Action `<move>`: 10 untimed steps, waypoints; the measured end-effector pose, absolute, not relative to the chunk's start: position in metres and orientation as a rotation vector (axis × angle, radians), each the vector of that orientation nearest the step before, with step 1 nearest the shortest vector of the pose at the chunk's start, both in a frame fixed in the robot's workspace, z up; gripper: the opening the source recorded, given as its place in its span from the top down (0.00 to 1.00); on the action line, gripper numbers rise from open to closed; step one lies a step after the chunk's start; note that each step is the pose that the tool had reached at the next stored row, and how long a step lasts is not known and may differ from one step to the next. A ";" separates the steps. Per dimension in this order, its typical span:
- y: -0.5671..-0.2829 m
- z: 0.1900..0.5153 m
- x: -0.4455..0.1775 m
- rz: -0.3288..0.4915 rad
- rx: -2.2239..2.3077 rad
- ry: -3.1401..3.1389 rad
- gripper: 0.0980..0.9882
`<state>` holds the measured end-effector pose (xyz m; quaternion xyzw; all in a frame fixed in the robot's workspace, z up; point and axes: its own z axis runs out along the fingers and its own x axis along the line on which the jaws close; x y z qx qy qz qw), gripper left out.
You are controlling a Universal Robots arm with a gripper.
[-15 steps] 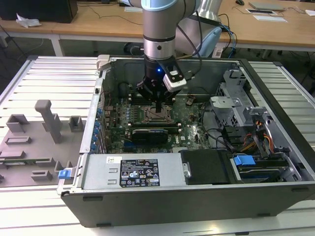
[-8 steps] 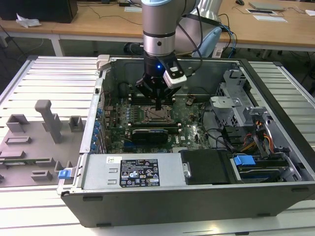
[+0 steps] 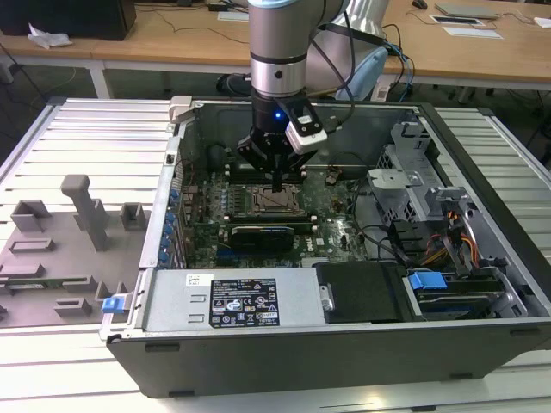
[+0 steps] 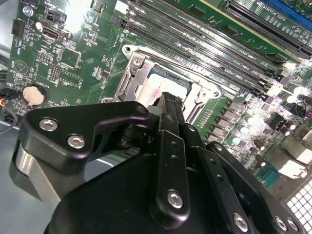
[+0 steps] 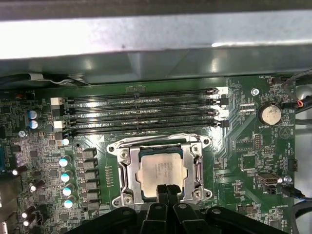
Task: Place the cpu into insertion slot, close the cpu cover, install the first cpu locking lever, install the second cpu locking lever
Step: 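Install the second cpu locking lever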
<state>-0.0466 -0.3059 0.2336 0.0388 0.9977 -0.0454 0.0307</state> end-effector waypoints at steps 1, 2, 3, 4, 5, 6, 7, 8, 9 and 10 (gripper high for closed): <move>-0.306 0.234 -0.047 -0.140 0.120 3.075 0.99; -0.306 0.234 -0.047 -0.140 0.120 3.075 0.99; -0.306 0.234 -0.047 -0.140 0.120 3.075 0.99; -0.306 0.234 -0.047 -0.140 0.120 3.075 0.99; -0.306 0.234 -0.047 -0.140 0.120 3.075 0.99; -0.306 0.235 -0.047 -0.140 0.120 3.075 0.99; -0.306 0.235 -0.047 -0.141 0.120 3.075 0.99; -0.306 0.237 -0.047 -0.140 0.120 3.075 0.99; -0.306 0.238 -0.047 -0.140 0.120 3.075 0.99; -0.306 0.243 -0.047 -0.140 0.120 3.075 0.99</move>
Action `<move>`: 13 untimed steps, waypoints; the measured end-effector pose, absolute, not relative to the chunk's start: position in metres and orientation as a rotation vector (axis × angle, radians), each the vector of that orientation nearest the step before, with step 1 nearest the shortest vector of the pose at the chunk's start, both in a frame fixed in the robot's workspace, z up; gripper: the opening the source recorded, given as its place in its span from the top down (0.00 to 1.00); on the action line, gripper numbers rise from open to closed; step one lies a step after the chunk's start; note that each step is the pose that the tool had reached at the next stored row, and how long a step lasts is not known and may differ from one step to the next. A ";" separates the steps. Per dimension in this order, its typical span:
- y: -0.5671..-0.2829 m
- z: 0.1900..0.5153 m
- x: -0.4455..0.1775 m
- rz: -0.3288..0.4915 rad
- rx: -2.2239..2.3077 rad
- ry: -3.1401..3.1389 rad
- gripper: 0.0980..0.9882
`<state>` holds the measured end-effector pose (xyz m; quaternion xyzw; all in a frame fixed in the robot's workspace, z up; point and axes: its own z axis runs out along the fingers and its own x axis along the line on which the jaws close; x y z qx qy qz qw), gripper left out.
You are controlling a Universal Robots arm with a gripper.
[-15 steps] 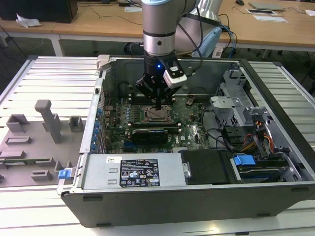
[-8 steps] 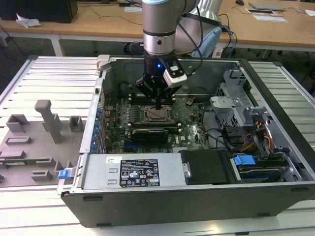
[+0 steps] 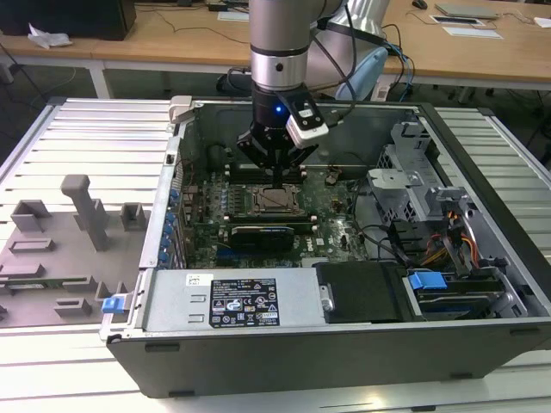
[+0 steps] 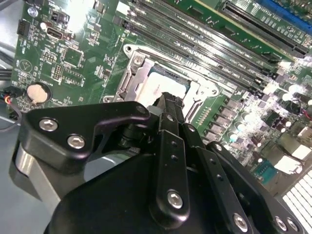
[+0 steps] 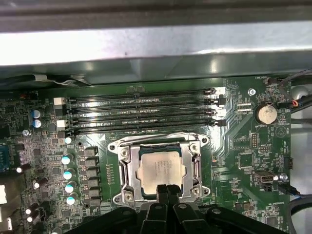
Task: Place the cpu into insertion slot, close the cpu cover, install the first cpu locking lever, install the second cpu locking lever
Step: 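Install the second cpu locking lever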
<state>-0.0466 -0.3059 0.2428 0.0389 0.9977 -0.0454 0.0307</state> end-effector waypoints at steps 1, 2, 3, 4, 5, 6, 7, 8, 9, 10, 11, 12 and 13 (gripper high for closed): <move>-0.306 0.245 -0.047 -0.140 0.119 3.075 0.99; -0.307 0.245 -0.047 -0.140 0.120 3.075 0.99; -0.308 0.246 -0.047 -0.140 0.120 3.075 0.99; -0.311 0.246 -0.047 -0.140 0.120 3.075 0.99; -0.316 0.246 -0.047 -0.140 0.120 3.075 0.99; -0.319 0.246 -0.047 -0.140 0.120 3.075 0.99; -0.322 0.246 -0.047 -0.140 0.120 3.075 0.99; -0.326 0.246 -0.047 -0.139 0.120 3.075 0.99; -0.330 0.246 -0.047 -0.138 0.120 3.075 0.99; -0.333 0.246 -0.047 -0.136 0.120 3.075 0.99; -0.335 0.246 -0.047 -0.135 0.120 3.075 0.99; -0.339 0.246 -0.047 -0.132 0.120 3.075 0.99; -0.345 0.246 -0.047 -0.128 0.120 3.076 0.99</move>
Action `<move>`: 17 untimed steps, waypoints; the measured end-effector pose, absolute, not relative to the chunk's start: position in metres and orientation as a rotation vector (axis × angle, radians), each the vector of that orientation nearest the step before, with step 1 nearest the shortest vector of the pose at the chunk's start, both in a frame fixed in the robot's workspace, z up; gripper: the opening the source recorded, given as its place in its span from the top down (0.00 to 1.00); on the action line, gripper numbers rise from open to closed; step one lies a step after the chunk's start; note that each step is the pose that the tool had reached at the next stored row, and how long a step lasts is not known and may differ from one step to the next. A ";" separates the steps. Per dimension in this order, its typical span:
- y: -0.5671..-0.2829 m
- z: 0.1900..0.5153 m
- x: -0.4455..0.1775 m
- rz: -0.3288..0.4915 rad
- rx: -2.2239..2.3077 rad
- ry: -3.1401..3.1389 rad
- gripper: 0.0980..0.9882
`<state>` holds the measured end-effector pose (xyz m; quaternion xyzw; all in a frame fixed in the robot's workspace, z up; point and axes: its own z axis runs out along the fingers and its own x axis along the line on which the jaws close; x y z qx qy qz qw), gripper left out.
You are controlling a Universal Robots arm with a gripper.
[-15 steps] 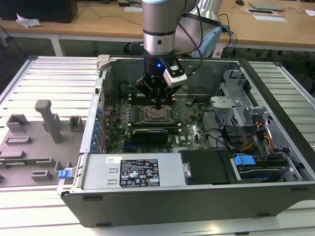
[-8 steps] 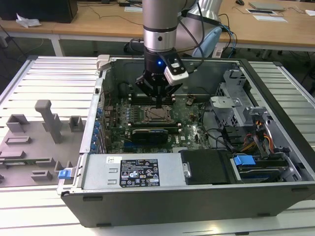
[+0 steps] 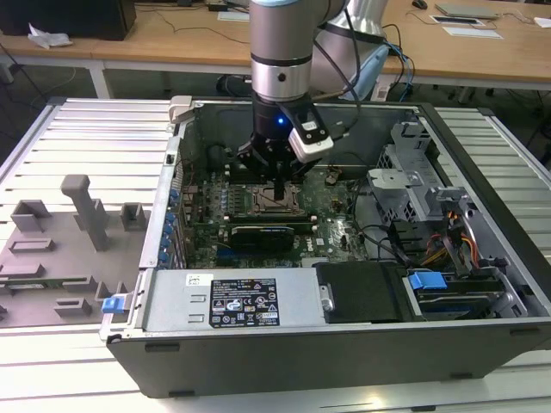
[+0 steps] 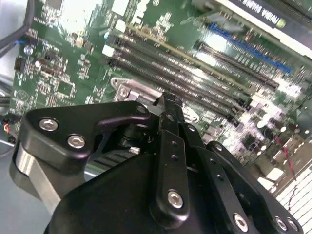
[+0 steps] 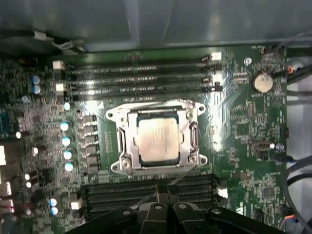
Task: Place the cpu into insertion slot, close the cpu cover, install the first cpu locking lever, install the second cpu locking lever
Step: 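Install the second cpu locking lever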
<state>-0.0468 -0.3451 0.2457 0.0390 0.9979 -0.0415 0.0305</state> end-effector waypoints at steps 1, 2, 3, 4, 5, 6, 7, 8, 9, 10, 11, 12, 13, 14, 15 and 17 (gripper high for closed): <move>-0.348 0.245 -0.047 -0.120 0.120 3.076 0.99; -0.348 0.245 -0.048 -0.111 0.121 3.076 0.99; -0.349 0.244 -0.050 -0.095 0.121 3.076 0.99; -0.350 0.244 -0.052 -0.076 0.122 3.077 0.99; -0.350 0.243 -0.053 -0.068 0.122 3.078 0.99; -0.350 0.243 -0.055 -0.057 0.122 3.078 0.99; -0.351 0.242 -0.057 -0.048 0.122 3.079 0.99; -0.351 0.241 -0.058 -0.043 0.123 3.079 0.99; -0.351 0.239 -0.059 -0.040 0.123 3.079 0.99; -0.351 0.238 -0.060 -0.039 0.123 3.079 0.99; -0.351 0.235 -0.062 -0.037 0.123 3.079 0.99; -0.352 0.234 -0.062 -0.035 0.123 3.079 0.99; -0.352 0.233 -0.063 -0.032 0.123 3.079 0.99; -0.353 0.230 -0.065 -0.024 0.123 3.079 0.99; -0.356 0.229 -0.068 -0.012 0.123 3.080 0.99; -0.358 0.227 -0.073 0.012 0.124 3.080 0.99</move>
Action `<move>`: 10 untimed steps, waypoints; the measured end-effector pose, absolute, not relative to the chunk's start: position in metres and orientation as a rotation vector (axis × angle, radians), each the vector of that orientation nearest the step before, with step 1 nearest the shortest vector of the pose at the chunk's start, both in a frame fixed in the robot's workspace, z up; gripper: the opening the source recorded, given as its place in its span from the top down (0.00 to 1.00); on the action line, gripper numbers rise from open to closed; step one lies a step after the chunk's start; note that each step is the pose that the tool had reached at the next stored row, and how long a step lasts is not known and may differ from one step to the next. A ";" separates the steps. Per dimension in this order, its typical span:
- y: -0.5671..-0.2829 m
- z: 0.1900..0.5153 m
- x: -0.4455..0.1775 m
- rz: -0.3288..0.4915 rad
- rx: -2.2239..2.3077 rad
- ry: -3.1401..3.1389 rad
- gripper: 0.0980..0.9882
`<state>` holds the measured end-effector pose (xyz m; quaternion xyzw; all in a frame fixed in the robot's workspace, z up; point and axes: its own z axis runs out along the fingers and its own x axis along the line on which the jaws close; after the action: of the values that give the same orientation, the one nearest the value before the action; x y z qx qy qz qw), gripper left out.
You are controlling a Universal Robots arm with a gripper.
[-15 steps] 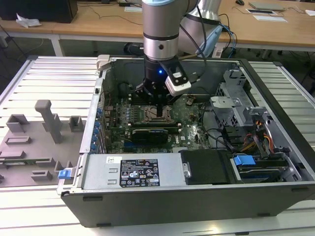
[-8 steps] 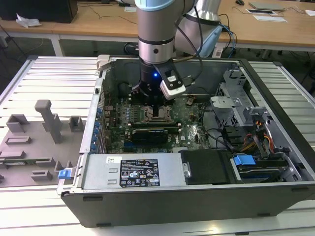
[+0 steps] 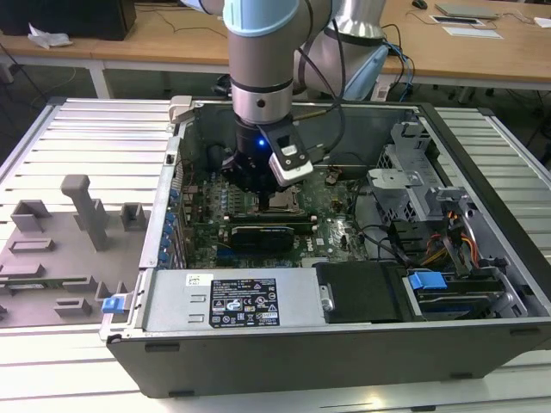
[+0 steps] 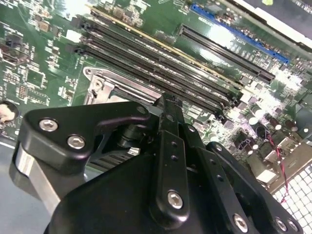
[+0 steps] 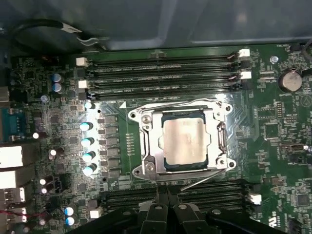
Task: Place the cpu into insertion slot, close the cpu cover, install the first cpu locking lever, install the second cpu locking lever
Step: 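Install the second cpu locking lever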
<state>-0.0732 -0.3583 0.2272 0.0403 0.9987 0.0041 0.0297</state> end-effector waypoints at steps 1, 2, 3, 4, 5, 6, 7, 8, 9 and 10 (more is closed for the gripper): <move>-0.359 0.227 -0.074 0.018 0.124 3.080 0.99; -0.359 0.227 -0.074 0.020 0.124 3.080 0.99; -0.359 0.227 -0.074 0.021 0.124 3.080 0.99; -0.359 0.227 -0.074 0.021 0.125 3.080 0.99; -0.359 0.227 -0.074 0.022 0.124 3.080 0.99; -0.362 0.226 -0.075 0.032 0.125 3.079 0.99; -0.364 0.226 -0.075 0.039 0.125 3.078 0.99; -0.365 0.226 -0.076 0.046 0.125 3.077 0.99; -0.367 0.225 -0.076 0.056 0.125 3.076 0.99; -0.369 0.225 -0.077 0.065 0.126 3.076 0.99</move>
<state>-0.0769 -0.3688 0.2246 0.0408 0.9985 0.0210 0.0313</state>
